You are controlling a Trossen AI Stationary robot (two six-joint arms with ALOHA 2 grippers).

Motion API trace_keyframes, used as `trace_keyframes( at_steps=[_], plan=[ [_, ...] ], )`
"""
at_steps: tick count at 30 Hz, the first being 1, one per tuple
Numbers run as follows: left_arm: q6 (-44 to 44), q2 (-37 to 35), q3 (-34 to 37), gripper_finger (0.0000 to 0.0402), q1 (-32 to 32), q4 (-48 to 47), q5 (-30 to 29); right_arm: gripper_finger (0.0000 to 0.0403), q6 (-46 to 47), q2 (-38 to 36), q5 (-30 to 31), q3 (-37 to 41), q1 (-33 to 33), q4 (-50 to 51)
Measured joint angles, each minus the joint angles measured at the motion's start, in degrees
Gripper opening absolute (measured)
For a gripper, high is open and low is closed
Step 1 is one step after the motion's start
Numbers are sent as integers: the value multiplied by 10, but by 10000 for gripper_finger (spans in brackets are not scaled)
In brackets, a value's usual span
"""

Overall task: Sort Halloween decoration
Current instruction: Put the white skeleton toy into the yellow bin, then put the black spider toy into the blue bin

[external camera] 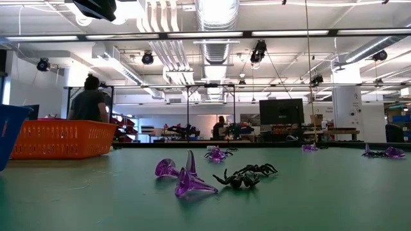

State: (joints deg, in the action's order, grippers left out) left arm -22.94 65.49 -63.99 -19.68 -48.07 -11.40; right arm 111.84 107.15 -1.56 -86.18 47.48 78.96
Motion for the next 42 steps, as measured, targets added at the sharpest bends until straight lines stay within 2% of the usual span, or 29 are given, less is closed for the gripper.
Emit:
trace_keyframes(
  at_steps=[8,15,18,21,24,28,31,35,42],
  plan=[
    [0,0,0,107,0,-2,-4,98,21,0,1,5,-3,3],
    [-19,0,0,107,1,-96,-114,107,22,-13,2,-8,-22,3],
    [-34,0,0,107,7,-119,-141,107,22,-25,6,-16,-33,4],
    [-47,0,0,109,20,-131,-150,107,24,-41,54,-27,-46,5],
    [-75,0,1,118,45,-146,-155,107,8,-60,159,-45,-60,5],
    [-109,0,14,137,90,-149,-194,107,-53,-94,304,-63,-83,3],
    [-121,0,24,146,143,-150,-211,107,-125,-127,370,-67,-107,-1],
    [-123,0,28,147,228,-148,-201,107,-244,-170,391,-68,-148,-1],
    [-100,1,28,143,371,-117,-103,107,-465,-233,390,-68,-236,-2]
  ],
)
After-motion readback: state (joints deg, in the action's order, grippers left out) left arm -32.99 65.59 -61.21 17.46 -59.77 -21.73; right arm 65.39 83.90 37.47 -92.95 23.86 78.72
